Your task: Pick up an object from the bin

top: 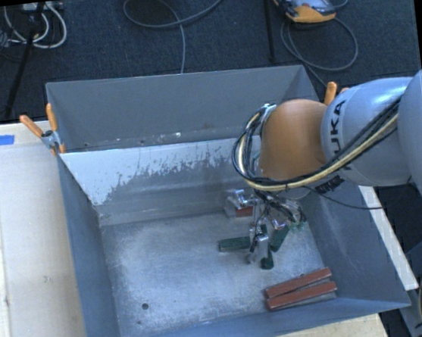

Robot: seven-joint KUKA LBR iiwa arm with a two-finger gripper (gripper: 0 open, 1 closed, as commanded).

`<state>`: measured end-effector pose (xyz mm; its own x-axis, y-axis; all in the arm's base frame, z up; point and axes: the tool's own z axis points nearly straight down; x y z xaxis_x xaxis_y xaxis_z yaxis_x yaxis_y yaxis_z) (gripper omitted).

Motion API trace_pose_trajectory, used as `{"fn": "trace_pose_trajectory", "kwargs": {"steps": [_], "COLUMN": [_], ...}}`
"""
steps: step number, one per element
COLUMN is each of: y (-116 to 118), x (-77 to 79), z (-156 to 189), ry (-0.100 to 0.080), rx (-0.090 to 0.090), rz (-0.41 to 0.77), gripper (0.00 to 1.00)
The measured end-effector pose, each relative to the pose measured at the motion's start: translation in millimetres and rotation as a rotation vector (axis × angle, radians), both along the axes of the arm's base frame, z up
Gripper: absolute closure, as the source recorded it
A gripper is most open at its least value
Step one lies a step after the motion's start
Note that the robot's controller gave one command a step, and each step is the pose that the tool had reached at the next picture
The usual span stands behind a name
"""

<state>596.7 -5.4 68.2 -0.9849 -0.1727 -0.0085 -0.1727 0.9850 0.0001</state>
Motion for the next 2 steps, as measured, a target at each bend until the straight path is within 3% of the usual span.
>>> {"fn": "trace_pose_trajectory", "kwargs": {"steps": [1,2], "y": [0.3,17.9], "x": [-0.1,-27.1], "z": [3.7,110.0], "ry": [0.001,0.002], "rx": [0.0,-0.003], "rz": [-0.002,0.324], "gripper": [1.0,1.0]}}
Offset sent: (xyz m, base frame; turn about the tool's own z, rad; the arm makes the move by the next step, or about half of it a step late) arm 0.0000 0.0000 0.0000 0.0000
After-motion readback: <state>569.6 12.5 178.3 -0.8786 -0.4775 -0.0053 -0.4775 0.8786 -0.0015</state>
